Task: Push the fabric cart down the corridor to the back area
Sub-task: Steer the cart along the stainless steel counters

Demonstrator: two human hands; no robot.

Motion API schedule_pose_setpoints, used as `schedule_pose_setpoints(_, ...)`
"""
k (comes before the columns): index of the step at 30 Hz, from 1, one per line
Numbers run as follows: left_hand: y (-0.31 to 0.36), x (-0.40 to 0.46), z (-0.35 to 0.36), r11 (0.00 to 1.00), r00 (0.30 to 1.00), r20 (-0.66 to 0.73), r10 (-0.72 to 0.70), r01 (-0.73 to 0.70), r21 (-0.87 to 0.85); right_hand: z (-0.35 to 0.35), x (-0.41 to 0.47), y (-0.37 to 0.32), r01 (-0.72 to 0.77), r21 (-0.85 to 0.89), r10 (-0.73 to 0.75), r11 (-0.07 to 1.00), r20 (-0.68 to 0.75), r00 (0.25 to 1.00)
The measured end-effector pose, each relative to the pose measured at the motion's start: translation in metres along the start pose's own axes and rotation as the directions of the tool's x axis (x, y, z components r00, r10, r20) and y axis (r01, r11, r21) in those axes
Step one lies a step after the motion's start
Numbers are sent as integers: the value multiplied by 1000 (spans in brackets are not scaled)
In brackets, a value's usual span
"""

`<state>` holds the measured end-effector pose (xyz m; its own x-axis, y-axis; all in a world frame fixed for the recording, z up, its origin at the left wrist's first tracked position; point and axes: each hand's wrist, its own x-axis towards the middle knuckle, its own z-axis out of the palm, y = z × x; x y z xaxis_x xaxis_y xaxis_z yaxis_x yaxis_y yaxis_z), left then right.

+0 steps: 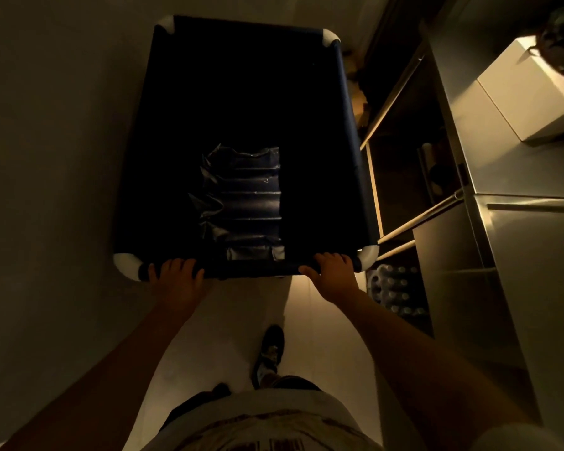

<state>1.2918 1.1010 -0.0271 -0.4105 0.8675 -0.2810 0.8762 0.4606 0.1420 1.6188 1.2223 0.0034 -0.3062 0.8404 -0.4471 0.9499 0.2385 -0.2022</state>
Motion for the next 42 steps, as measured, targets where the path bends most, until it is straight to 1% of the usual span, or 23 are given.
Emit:
schedule_pose_setpoints(6, 4, 35, -6, 1000, 1000, 31, 1, -2, 31, -16, 38, 3, 25, -6, -25, 1000, -6, 1000)
schedule_pose_setpoints(9, 7, 52, -12, 1000, 997, 75, -6, 4, 30, -24, 53, 2, 31, 1, -31, 1000, -8, 999)
schedule_pose_setpoints(13, 9, 72, -16, 997, 993, 115, 10, -19, 75, -33, 69, -2, 11, 10, -10, 1000, -15, 1000)
schedule_pose_setpoints(16, 7, 85, -19, 1000, 995, 94, 19, -20, 13, -38, 77, -8, -15, 7, 15, 1000, -8, 1000)
schedule_pose_setpoints(18, 2, 97, -23, 999, 992, 124, 35, -37, 15, -38, 79, -14, -36, 25, 37, 999, -21, 999)
schedule_pose_setpoints(22, -10, 114, -29, 995, 977, 201, 76, -88, 50, -36, 75, -25, -77, 42, 78, 996, -17, 997)
schedule_pose_setpoints(29, -31, 126, -37, 976, 959, 219, 181, -203, 83, -23, 57, -50, -170, 79, 173, 982, -39, 984)
schedule_pose_setpoints(42, -69, 149, -50, 912, 914, 196, 356, -385, 139, 15, 13, -105, -309, 189, 326, 932, -64, 943)
